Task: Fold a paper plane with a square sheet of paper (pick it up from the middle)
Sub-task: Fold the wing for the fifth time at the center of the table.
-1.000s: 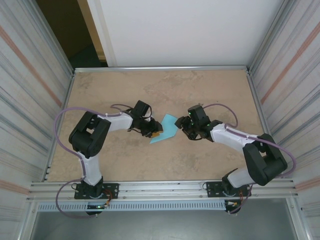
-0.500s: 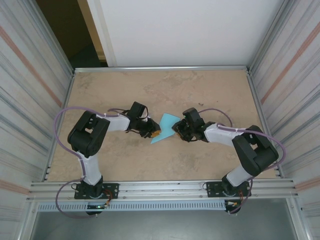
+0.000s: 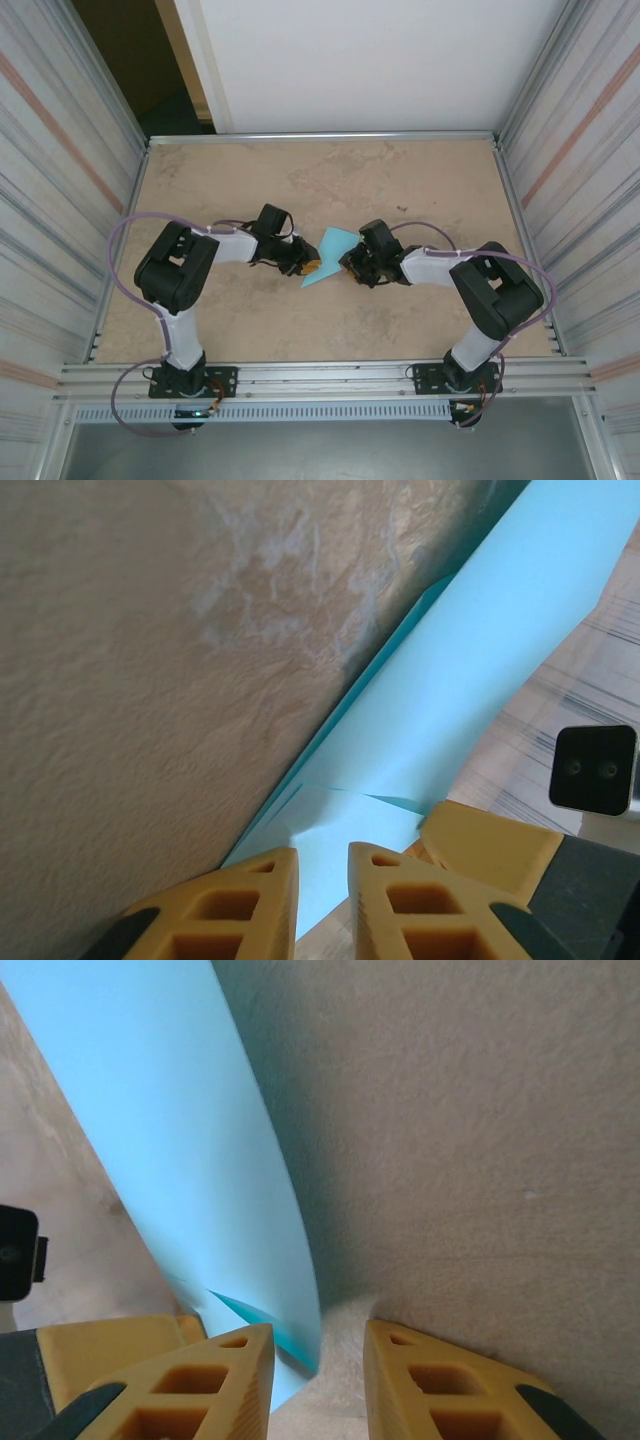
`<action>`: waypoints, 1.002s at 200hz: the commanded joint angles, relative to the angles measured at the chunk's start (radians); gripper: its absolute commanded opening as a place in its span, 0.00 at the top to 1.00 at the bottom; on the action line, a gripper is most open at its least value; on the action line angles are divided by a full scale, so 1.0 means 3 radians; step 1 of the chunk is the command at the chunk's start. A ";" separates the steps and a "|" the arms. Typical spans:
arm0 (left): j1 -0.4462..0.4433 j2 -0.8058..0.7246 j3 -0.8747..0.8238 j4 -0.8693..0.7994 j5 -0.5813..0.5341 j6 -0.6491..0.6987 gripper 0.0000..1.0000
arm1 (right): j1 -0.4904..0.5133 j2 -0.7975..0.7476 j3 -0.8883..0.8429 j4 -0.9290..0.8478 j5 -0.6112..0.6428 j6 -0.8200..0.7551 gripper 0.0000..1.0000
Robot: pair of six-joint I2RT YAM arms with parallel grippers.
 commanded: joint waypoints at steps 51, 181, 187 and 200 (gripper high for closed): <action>0.0065 0.0047 -0.0043 -0.0169 -0.0050 -0.0023 0.78 | 0.0032 0.0048 -0.0009 0.0354 -0.0056 0.0005 0.74; 0.0130 -0.0062 0.0000 -0.0123 0.0014 -0.0012 0.76 | 0.0112 0.0053 -0.0162 0.0685 0.0030 0.0010 0.82; 0.0131 -0.0079 0.0000 -0.0116 0.0018 -0.0009 0.75 | 0.0113 0.0052 -0.0167 0.0692 0.0045 0.0012 0.85; 0.0142 -0.0141 -0.0007 -0.0080 0.0026 -0.0004 0.74 | 0.0114 0.0013 -0.0182 0.0684 0.0106 0.0003 0.90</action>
